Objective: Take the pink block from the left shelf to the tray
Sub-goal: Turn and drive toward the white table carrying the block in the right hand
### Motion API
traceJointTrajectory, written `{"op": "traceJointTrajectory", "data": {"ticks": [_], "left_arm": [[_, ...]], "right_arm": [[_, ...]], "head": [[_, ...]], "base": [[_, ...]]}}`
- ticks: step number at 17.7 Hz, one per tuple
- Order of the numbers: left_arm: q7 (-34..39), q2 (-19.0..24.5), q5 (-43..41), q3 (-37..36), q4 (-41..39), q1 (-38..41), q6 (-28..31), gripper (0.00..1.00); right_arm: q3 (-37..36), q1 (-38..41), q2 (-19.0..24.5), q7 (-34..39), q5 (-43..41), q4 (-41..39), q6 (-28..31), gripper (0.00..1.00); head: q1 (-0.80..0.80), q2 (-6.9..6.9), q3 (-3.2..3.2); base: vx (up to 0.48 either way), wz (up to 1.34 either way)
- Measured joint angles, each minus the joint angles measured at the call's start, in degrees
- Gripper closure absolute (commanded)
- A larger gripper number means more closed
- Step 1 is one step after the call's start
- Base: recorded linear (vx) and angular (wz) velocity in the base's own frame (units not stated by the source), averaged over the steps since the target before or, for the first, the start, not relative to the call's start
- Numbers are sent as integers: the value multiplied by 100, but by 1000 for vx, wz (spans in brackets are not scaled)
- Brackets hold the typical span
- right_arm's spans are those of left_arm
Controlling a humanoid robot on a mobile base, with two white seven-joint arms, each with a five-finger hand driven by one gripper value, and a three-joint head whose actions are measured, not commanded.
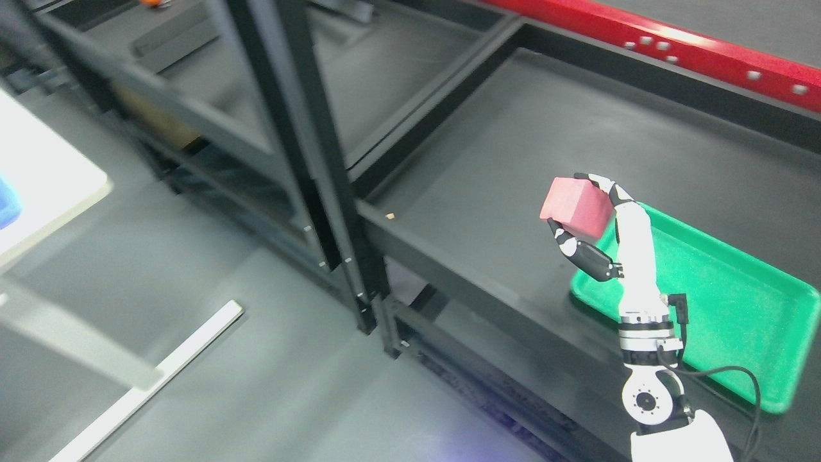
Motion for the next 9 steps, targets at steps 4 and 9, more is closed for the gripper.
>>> {"op": "traceJointTrajectory", "data": {"ticks": [4, 9], "left_arm": [[0, 0, 0, 0, 0, 0, 0, 0], [0, 0, 0, 0, 0, 0, 0, 0]], "right_arm": [[5, 0, 0, 20, -8, -18, -1, 95], [9, 1, 0, 4, -11, -33, -2, 95]], "head": [[0, 1, 0], [0, 2, 0]], "base": [[-173, 699], [-204, 653]]}}
